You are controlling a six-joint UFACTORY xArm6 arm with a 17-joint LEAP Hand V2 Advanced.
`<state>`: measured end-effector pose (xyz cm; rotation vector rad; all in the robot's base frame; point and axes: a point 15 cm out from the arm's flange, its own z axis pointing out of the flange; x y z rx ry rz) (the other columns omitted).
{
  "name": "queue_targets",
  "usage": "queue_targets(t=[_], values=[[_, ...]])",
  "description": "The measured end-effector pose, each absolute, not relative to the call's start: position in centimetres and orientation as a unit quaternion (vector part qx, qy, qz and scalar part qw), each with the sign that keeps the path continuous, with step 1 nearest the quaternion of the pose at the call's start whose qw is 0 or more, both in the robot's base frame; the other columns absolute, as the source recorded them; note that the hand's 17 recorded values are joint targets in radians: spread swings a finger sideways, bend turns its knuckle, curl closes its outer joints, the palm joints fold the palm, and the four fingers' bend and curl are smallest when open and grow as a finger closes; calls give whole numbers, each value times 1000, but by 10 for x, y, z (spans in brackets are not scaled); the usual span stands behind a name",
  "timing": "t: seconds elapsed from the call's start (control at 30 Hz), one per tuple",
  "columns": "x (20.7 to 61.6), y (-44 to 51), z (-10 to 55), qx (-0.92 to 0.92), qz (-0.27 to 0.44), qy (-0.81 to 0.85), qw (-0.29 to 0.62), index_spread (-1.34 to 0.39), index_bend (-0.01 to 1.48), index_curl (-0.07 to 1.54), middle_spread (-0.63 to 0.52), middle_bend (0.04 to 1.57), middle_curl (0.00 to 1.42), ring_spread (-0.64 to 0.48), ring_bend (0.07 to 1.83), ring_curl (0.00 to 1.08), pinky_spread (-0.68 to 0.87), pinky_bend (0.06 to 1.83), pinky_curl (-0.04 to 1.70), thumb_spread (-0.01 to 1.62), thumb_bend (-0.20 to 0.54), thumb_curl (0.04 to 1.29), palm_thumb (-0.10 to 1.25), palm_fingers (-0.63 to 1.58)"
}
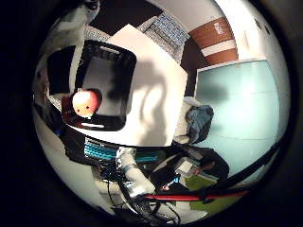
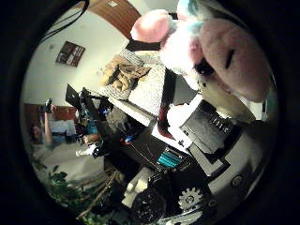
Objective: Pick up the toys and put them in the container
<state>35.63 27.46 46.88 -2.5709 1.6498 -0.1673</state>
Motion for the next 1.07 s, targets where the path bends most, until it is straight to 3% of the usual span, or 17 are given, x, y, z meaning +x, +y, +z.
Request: queue_targets(t=[0.07,0.17,0.27,0.33,0.37,0.47,0.6,0.7,1.07], values=[[360,278,466,-840,-54,538,45,-367,996,1038,-335,1109,1205,-272,1403,815,-244,1251,1171,921,-26,854,945,851],[364,283,461,-841,-54,536,47,-385,714,959,-316,1031,1091,-279,1335,727,-318,1137,1030,1079,-28,741,761,835],[370,277,451,-839,-50,541,34,-412,373,846,-290,911,979,-299,1229,648,-430,1034,906,1206,-24,614,664,550],[375,270,449,-835,-49,547,29,-457,281,759,-263,815,905,-274,1092,590,-392,963,865,1246,-21,538,630,377],[378,267,448,-833,-49,551,28,-467,281,742,-256,784,887,-263,1076,581,-370,938,858,1251,-22,524,621,353],[384,255,446,-826,-52,561,22,-489,278,637,-180,603,761,-136,891,486,-100,819,819,1256,-19,460,592,174],[384,245,444,-824,-48,564,10,-483,274,543,-94,458,623,14,749,399,227,725,739,1247,-18,412,582,164],[384,239,444,-823,-47,566,6,-476,257,494,-53,380,548,72,686,356,365,671,679,1243,-16,392,584,179],[375,226,455,-825,-43,564,3,-442,178,378,-17,255,406,159,526,254,511,554,522,1228,-15,357,588,248]])
